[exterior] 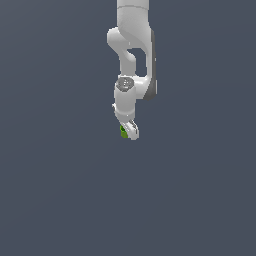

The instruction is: Pick up the object and move it to a goal position.

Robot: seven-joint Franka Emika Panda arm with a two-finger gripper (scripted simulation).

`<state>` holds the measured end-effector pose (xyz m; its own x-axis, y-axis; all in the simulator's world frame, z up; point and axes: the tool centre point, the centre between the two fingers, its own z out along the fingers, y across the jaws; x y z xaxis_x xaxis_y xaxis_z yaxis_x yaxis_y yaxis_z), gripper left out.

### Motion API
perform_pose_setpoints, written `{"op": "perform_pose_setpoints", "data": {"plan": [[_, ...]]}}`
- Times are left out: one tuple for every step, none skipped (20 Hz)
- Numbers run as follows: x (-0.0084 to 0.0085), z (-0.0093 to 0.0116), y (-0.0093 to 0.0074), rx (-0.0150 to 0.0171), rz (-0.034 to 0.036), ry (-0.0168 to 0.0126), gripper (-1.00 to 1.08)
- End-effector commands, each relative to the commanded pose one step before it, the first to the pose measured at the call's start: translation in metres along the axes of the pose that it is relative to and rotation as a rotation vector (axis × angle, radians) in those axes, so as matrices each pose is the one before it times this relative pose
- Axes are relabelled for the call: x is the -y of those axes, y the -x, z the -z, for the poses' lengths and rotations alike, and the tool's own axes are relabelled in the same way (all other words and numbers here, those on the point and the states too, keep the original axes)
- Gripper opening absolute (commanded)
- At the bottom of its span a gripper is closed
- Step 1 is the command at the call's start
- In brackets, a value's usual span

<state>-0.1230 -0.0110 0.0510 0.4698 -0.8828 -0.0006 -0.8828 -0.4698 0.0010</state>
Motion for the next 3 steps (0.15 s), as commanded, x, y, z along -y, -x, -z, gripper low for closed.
{"op": "perform_pose_setpoints", "data": {"plan": [[-0.00107, 0.00059, -0.00057, -0.00053, 0.00063, -0.00132, -1.0], [0.00043, -0.00001, -0.00013, 0.0, 0.0, 0.0, -1.0], [0.00019, -0.00001, -0.00003, 0.0, 0.0, 0.0, -1.0]]}}
